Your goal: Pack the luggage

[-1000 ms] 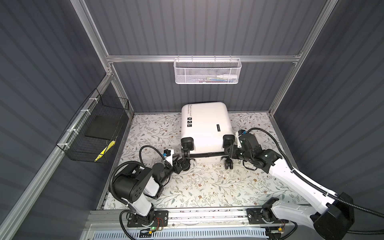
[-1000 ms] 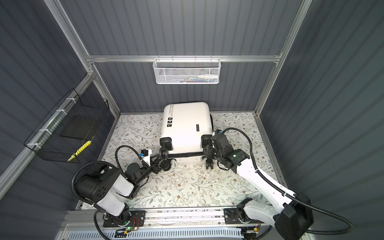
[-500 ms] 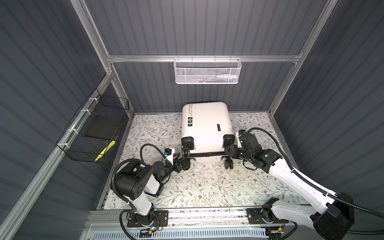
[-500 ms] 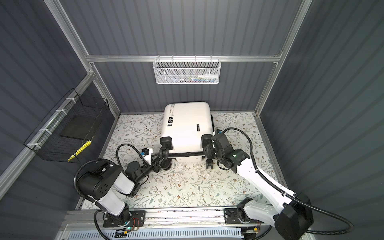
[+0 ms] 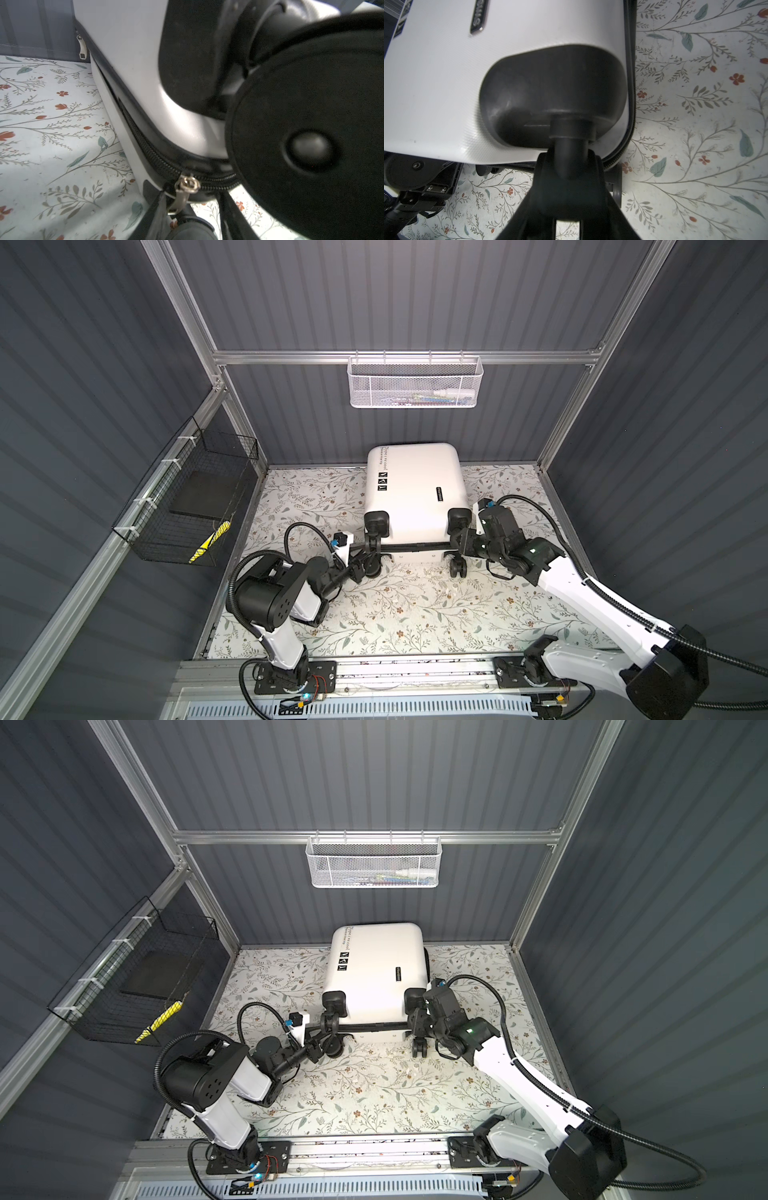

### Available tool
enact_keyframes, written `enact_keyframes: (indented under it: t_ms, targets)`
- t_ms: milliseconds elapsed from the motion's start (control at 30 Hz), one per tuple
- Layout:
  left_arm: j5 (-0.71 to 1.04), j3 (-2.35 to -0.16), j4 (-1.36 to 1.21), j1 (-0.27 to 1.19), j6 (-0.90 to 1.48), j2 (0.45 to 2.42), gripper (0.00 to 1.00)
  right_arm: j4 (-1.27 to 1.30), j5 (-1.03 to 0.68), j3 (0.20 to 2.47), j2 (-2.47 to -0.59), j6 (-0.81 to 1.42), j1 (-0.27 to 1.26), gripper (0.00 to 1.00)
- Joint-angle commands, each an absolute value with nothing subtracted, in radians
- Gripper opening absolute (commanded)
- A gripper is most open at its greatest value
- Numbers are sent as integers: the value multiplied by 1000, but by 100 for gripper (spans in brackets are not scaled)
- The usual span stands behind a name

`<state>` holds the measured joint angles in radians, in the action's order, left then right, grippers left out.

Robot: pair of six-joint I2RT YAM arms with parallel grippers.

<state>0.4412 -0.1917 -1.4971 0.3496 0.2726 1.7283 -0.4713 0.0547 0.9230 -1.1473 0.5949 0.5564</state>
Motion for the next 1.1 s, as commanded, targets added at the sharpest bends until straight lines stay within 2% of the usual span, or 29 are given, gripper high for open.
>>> enact_keyframes:
  t_ms: [0,367,667,900,1067]
  targets:
    - [477,-226,-1529,353,253,1737,38,-560,13,891,-1150,573,560,8]
    - [387,-208,-1528,350,250,1746,28,-560,11,890,-1148,577,559,8]
    - [377,-209,-1529,350,259,1748,14,-559,12,889,-1144,576,559,8]
    - [377,-196,-1528,350,287,1726,0,-564,13,896,-1142,573,558,8]
    - [392,-178,-1528,350,309,1698,0,-568,12,907,-1141,567,553,8]
